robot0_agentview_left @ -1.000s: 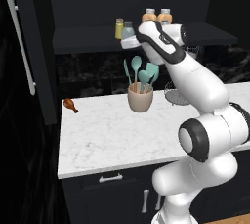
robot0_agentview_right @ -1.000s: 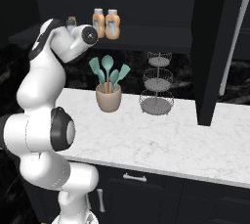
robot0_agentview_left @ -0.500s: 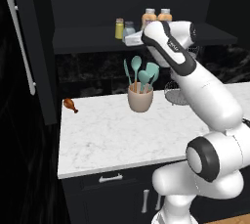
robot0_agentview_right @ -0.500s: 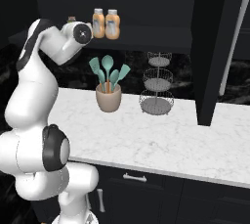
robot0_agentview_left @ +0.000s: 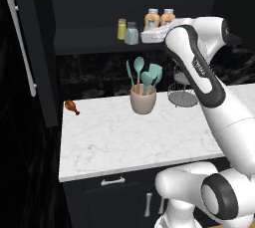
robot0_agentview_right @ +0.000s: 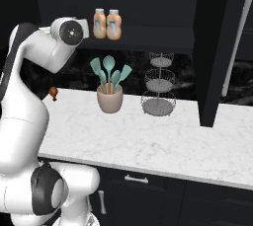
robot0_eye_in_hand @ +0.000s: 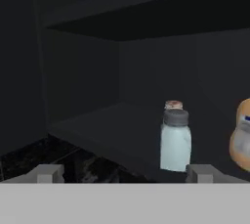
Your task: Put the shaker and condiment bottle from the counter next to their counterparts in the cabinet.
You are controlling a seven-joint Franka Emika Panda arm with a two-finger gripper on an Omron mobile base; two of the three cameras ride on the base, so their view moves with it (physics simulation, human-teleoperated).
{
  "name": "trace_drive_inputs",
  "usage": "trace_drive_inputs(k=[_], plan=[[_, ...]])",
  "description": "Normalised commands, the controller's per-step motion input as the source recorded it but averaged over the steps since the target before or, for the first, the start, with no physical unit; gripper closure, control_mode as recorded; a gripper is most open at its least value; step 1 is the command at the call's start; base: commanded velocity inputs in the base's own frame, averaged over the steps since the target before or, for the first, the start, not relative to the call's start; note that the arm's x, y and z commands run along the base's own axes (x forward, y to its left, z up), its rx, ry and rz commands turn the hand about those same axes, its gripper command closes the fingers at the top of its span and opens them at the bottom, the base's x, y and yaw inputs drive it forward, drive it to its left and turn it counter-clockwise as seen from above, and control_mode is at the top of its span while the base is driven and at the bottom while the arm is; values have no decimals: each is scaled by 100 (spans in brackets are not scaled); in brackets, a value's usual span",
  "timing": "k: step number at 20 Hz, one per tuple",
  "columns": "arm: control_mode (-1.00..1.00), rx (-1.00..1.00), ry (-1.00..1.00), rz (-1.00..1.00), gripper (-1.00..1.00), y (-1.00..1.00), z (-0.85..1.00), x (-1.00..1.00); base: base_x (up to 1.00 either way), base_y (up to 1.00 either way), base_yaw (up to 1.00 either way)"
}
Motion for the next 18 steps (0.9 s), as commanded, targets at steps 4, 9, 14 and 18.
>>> trace_drive_inputs(k=[4,9,14,18], plan=[[-100,2,0,-7,-100,-54,34,-100,0,0,0],[-100,0,0,-6,-100,-57,20,-100,0,0,0],[-100,0,-6,-4,-100,-54,0,-100,0,0,0],[-100,0,-13,-4,-100,-56,0,-100,0,0,0]])
